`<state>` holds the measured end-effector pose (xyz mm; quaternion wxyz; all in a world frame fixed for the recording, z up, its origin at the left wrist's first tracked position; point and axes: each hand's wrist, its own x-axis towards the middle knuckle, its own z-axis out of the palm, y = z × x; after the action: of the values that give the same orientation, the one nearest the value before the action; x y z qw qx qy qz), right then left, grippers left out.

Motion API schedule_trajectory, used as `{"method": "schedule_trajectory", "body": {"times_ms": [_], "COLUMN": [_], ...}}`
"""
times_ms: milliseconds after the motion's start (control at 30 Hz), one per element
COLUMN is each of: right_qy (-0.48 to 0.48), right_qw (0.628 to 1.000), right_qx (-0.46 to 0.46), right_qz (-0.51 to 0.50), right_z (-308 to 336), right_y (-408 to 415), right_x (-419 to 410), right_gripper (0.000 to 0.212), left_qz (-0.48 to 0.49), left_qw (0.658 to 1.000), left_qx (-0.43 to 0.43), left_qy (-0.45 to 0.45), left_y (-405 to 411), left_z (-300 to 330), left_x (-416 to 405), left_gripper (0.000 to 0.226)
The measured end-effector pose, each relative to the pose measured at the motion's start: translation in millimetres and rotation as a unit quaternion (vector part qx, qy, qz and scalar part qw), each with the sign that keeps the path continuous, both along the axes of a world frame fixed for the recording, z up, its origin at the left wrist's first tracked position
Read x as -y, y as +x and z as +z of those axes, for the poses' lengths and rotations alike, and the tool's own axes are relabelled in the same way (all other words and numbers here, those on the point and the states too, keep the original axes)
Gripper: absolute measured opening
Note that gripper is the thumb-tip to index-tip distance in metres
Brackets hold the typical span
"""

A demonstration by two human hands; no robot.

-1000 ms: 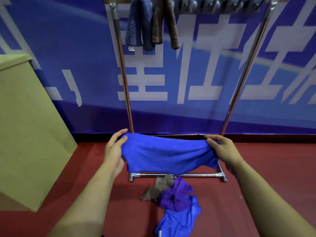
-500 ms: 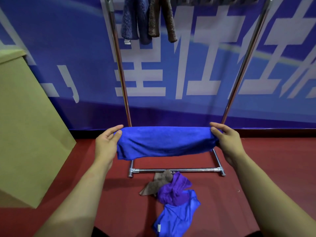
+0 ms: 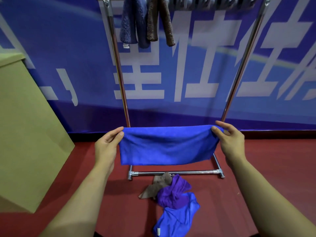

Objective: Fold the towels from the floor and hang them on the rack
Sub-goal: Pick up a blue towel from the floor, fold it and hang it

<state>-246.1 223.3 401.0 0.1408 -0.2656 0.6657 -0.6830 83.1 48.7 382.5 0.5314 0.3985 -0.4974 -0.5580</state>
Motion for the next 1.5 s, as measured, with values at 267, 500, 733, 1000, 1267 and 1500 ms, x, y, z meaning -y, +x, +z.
{"method": "schedule_trajectory", "body": {"times_ms": [267,500,733,1000,1267,1500], "right_qy": [-0.058,-0.1,-0.056,-0.024,-0.067,-0.006], "right_qw": [0.998,0.994,0.994,0.994,0.933,0.89], "right_qx": [0.024,0.041,0.089,0.086,0.343,0.426], "right_qz": [-0.01,-0.018,0.041,0.059,0.086,0.161], "right_z": [11.0,12.9,1.2,-0.4,-0.4,-18.3], "right_y": [9.6,11.4,6.8,5.1,5.9,2.8], "right_x": [-4.6,-5.9,-0.3,-0.2,5.1,12.9], "right_gripper": [0.016,0.009,0.035,0.051,0.056,0.05], "left_qz": [0.071,0.075,0.063,0.013,-0.03,-0.127], "left_qw": [0.995,0.995,0.996,0.999,0.985,0.939], "left_qx": [-0.014,-0.021,-0.032,0.007,-0.125,-0.133], "left_qy": [-0.066,-0.066,-0.045,-0.042,0.114,0.291], "left_y": [-3.6,-0.5,2.3,5.2,-1.0,0.6], "left_z": [13.3,15.4,9.9,10.5,3.1,-11.7], "left_x": [-9.2,-9.2,-5.6,-7.0,1.6,5.2], "left_gripper": [0.02,0.019,0.02,0.041,0.052,0.038]}}
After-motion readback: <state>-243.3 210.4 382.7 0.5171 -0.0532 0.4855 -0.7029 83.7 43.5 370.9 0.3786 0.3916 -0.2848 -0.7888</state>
